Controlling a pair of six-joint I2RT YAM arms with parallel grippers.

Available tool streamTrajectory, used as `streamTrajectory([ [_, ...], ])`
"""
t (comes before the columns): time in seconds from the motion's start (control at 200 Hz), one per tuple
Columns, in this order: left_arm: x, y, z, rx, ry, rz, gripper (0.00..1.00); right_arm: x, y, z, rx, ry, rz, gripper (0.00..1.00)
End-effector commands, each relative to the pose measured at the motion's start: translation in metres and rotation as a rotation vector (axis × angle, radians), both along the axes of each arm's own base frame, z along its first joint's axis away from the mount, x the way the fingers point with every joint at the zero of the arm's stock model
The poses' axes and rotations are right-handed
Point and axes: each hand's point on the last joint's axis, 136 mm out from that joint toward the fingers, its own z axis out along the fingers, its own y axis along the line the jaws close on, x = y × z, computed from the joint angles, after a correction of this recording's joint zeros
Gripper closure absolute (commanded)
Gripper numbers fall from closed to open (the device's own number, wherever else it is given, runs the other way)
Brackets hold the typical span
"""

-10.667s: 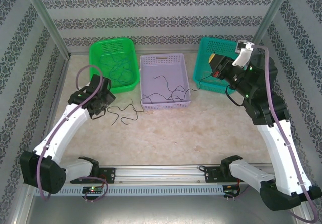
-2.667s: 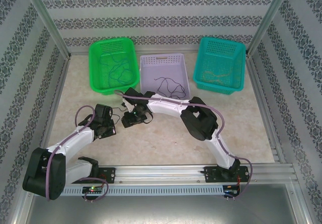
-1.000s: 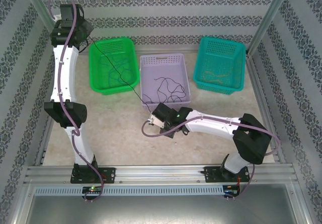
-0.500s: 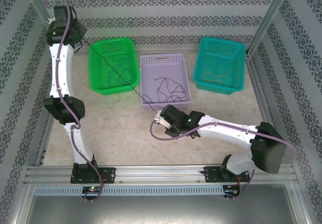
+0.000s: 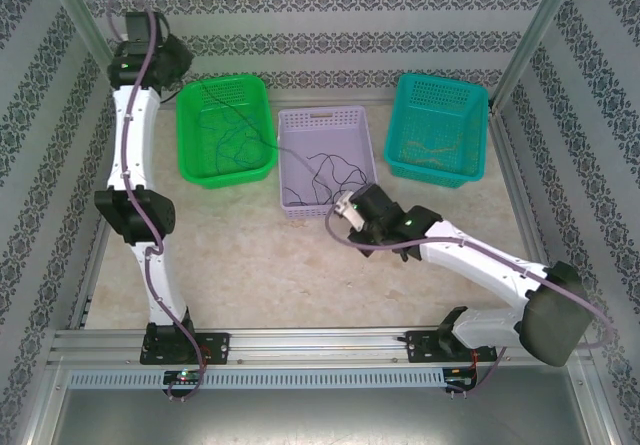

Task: Untangle the cables

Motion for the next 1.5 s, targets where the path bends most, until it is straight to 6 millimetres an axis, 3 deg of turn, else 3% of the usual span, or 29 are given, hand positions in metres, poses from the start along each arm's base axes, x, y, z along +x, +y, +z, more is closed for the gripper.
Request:
streamTrajectory([
  [0.0, 0.022, -0.079, -0.006, -0.042, -0.058, -0.142, 1.0, 0.014, 0.005, 0.033, 0.111, -0.005, -0.038, 1.0],
  [0.24, 0.051, -0.162, -0.049, -0.036, -0.071, -0.219, 1.0, 0.051, -0.011, 0.034, 0.173, 0.07, -0.18, 1.0],
  [0.405, 0.057, -0.201, -0.103, -0.02, 0.008, -0.267, 1.0, 0.073, -0.004, 0.031, 0.231, 0.148, -0.223, 1.0],
  [0.629, 0.053, -0.228, -0.165, 0.011, 0.105, -0.301, 1.0, 0.092, 0.014, 0.01, 0.232, 0.254, -0.26, 1.0],
  [0.804, 0.051, -0.236, -0.191, 0.037, 0.153, -0.315, 1.0, 0.103, 0.026, -0.007, 0.232, 0.311, -0.277, 1.0],
  [1.104, 0.041, -0.232, -0.203, 0.116, 0.205, -0.303, 1.0, 0.113, 0.052, -0.028, 0.221, 0.375, -0.243, 1.0],
  [1.204, 0.037, -0.232, -0.197, 0.119, 0.209, -0.308, 0.71, 0.111, 0.06, -0.032, 0.209, 0.409, -0.235, 1.0],
  [1.274, 0.034, -0.233, -0.181, 0.126, 0.189, -0.311, 0.53, 0.111, 0.062, -0.025, 0.218, 0.409, -0.237, 0.83],
  [1.399, 0.027, -0.234, -0.146, 0.129, 0.14, -0.319, 0.39, 0.112, 0.057, -0.003, 0.24, 0.36, -0.254, 0.61],
  [1.494, 0.021, -0.238, -0.124, 0.101, 0.112, -0.337, 0.32, 0.113, 0.049, 0.011, 0.258, 0.343, -0.28, 0.55],
])
